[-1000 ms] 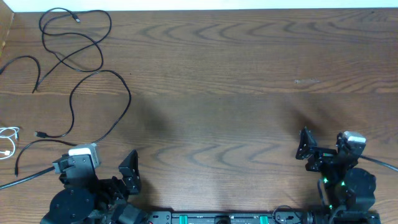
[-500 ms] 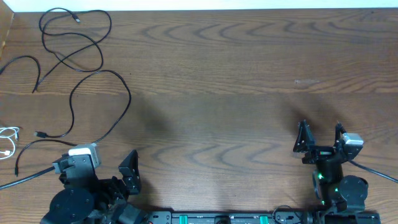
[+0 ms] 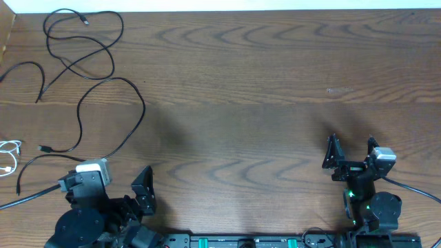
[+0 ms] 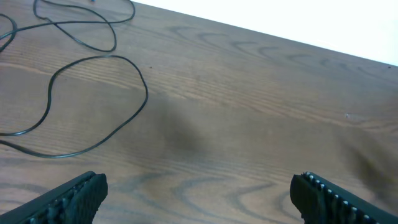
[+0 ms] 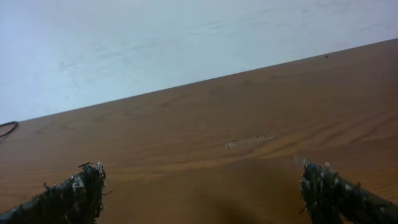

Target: Untangle cables

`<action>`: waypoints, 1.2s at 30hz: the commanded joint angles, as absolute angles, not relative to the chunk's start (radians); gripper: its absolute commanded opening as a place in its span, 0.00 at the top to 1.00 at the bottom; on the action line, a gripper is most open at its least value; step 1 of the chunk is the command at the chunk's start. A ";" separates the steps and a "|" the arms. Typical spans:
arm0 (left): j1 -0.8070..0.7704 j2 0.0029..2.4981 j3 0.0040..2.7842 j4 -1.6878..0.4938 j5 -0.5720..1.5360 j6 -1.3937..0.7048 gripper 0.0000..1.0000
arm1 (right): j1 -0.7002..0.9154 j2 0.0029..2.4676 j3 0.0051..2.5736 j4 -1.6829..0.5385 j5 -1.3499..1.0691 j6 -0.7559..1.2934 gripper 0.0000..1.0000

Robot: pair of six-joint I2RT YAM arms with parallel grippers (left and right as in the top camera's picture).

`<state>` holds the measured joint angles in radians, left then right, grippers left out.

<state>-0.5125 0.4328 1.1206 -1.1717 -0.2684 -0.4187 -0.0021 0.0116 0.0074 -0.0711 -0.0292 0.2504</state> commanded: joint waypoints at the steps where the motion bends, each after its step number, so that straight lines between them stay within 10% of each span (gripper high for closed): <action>1: -0.512 0.432 1.116 -1.174 -0.282 -0.417 0.01 | -0.015 0.006 0.006 -0.078 -0.023 0.210 0.01; 36: -0.512 0.432 1.116 -1.174 -0.281 -0.417 0.01 | -0.019 0.006 0.006 -0.081 -0.025 -0.043 0.01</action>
<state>-0.5125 0.4328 1.1206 -1.1717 -0.2684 -0.4187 -0.0120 0.0120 0.0074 -0.0719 -0.0292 0.0113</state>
